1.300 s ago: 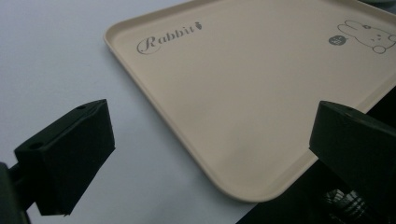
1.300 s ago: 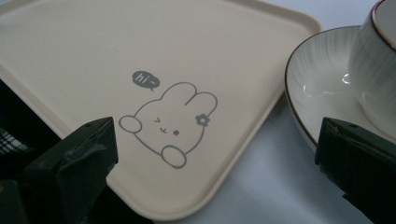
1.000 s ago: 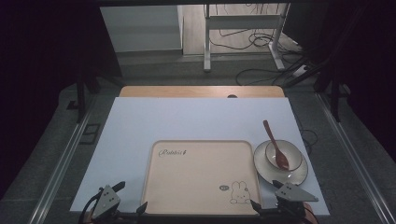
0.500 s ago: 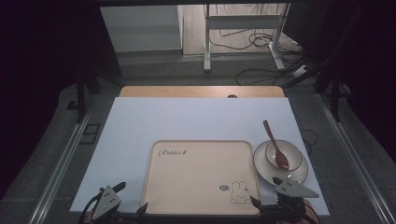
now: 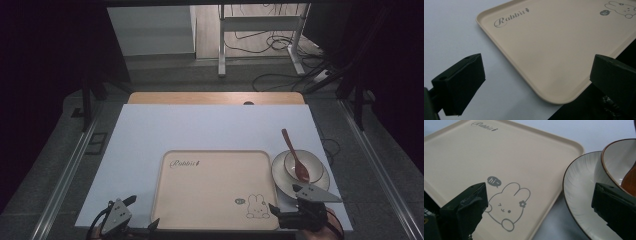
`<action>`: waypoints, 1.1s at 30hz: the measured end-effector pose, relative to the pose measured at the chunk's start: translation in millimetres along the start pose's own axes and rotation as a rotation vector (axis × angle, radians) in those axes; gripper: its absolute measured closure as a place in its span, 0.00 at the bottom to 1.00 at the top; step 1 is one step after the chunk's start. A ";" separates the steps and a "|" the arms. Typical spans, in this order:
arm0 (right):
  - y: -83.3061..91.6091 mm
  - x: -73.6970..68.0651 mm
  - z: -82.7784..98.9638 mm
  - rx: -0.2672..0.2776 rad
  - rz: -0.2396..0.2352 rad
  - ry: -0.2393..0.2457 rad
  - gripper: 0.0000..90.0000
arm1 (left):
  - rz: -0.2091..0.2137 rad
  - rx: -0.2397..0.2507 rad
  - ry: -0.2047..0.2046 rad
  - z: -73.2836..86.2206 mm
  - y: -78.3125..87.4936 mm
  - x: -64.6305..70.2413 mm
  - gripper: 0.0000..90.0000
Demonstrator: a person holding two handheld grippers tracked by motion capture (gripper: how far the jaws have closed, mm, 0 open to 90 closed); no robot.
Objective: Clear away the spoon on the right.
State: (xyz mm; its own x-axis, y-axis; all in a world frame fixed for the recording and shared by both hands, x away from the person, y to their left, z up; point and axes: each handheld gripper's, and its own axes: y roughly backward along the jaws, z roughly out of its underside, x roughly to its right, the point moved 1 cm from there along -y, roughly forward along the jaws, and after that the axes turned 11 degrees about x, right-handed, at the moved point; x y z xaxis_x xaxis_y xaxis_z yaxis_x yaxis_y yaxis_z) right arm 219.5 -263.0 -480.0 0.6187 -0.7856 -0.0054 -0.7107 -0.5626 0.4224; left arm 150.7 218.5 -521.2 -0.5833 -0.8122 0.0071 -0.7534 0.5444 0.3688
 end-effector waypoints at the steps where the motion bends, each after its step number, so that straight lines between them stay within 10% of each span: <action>1: -1.7 1.0 -3.4 -0.005 0.012 0.006 0.01 | 0.001 -0.002 -0.001 0.0 -0.2 -0.1 0.00; 33: -35.6 36.8 -39.5 -0.113 0.113 0.018 0.00 | 0.003 -0.021 -0.004 -0.2 -2.0 -0.4 0.00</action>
State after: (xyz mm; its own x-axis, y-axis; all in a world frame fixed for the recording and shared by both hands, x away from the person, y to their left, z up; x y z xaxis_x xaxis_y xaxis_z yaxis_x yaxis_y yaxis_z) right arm 280.7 -261.7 -459.4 0.5437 -0.8368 0.0642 -0.7345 -0.4374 0.5188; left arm 152.5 217.7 -521.8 -0.5871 -0.8095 0.0044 -0.7449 0.5424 0.3884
